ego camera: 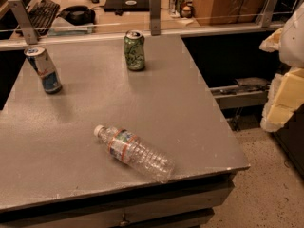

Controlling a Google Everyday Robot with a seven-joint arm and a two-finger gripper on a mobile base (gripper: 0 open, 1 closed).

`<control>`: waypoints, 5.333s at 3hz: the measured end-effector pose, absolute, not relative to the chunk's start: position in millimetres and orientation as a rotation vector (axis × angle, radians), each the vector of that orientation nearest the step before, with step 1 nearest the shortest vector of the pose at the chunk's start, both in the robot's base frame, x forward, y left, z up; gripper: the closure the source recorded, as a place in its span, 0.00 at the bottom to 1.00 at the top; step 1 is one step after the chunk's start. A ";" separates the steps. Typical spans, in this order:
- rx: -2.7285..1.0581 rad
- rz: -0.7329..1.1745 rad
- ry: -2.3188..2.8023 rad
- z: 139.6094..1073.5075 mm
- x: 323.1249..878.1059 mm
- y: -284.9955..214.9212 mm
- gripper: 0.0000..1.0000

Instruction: Move green can near water bottle

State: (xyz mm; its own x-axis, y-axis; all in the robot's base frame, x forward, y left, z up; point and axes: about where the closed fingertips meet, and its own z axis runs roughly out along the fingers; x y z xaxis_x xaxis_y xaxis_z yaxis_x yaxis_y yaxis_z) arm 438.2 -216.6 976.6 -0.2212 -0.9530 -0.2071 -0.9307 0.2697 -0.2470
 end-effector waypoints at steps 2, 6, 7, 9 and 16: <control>-1.712 -0.051 2.197 969.3 455.7 -206.3 0.00; -1.500 0.191 1.945 933.5 628.3 -109.7 0.00; -1.482 0.236 1.920 927.8 636.9 -97.4 0.00; -1.372 0.442 1.806 909.7 697.7 -36.4 0.00; -1.289 0.874 1.503 953.3 662.9 13.3 1.00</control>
Offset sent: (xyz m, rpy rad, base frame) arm 0.0598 0.0335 -0.0286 0.1616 -0.0070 0.0497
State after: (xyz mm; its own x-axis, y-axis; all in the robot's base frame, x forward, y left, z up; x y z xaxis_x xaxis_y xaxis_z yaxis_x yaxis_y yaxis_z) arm 662.9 13.3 953.3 -0.0063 -0.3099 -0.9507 -0.9796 0.1929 -0.0563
